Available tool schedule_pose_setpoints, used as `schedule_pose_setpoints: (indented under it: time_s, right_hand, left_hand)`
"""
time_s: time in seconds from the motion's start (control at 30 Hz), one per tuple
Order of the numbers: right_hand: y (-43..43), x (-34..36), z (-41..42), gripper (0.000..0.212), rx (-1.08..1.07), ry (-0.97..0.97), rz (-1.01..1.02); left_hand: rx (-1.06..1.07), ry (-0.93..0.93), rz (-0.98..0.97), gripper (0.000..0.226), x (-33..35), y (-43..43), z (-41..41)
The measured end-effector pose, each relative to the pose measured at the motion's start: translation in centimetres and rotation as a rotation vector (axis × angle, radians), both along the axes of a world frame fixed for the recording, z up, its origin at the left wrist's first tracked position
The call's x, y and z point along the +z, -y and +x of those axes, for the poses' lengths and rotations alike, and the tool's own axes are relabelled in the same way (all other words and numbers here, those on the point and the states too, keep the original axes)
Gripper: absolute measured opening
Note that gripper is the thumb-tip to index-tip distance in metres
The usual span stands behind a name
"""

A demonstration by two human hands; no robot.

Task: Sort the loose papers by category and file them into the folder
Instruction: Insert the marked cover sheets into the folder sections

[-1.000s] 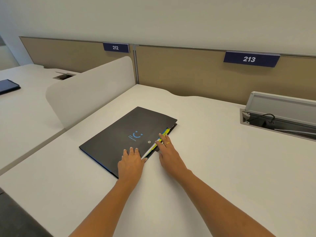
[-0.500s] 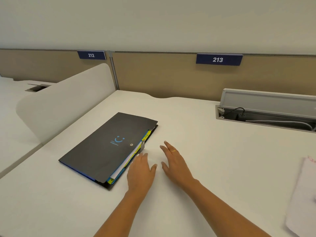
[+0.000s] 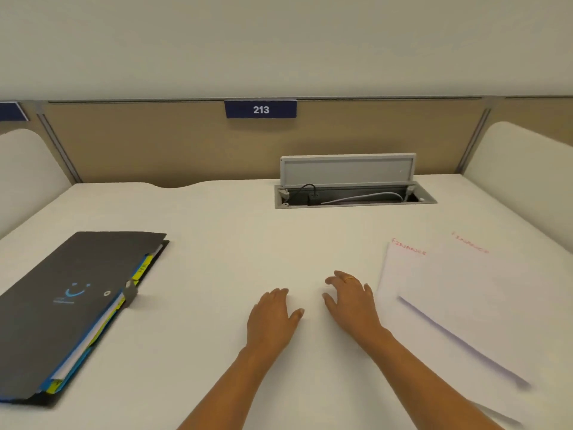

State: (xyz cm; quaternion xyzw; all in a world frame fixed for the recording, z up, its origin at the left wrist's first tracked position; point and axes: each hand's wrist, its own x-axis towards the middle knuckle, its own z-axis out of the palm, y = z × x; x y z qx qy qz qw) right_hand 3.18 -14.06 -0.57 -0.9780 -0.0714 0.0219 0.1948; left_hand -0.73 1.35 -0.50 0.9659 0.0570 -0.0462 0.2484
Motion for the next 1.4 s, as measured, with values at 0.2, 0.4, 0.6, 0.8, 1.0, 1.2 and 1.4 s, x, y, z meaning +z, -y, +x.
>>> schedule_pose_setpoints:
  time_s: [0.2,0.4,0.6,0.8,1.0,1.2,1.4]
  right_hand:
    - [11.4,0.6,-0.6,0.042,-0.357,0.006,-0.017]
    - [17.2,-0.8,-2.1,0.064,-0.384,-0.204,-0.068]
    - [17.0,-1.5,-3.0,0.058,-0.248,-0.155,0.011]
    - [15.9,-1.6,-3.4,0.044,-0.172,-0.073,0.083]
    - [17.5,-0.4,-1.7,0.031,-0.443,0.186,0.220]
    - [19.9,-0.3,-0.6,0.075,-0.679,-0.242,-0.007]
    - [17.5,-0.5,-0.8,0.077,-0.607,-0.150,0.156]
  left_hand:
    - [-0.160,-0.058,-0.089,0.059,0.2,7.2,0.9]
    - [-0.191,-0.109,-0.195,0.063,0.6,11.8,1.6]
    - [-0.039,-0.123,-0.557,0.057,1.5,13.8,2.2]
    - [0.194,-0.177,-0.870,0.058,1.4,14.3,3.6]
    - [0.250,-0.199,-0.920,0.057,0.6,14.1,4.6]
    - [0.283,-0.226,-0.927,0.054,0.4,14.4,5.6]
    - [0.096,-0.299,-0.903,0.041,0.6,14.5,5.7]
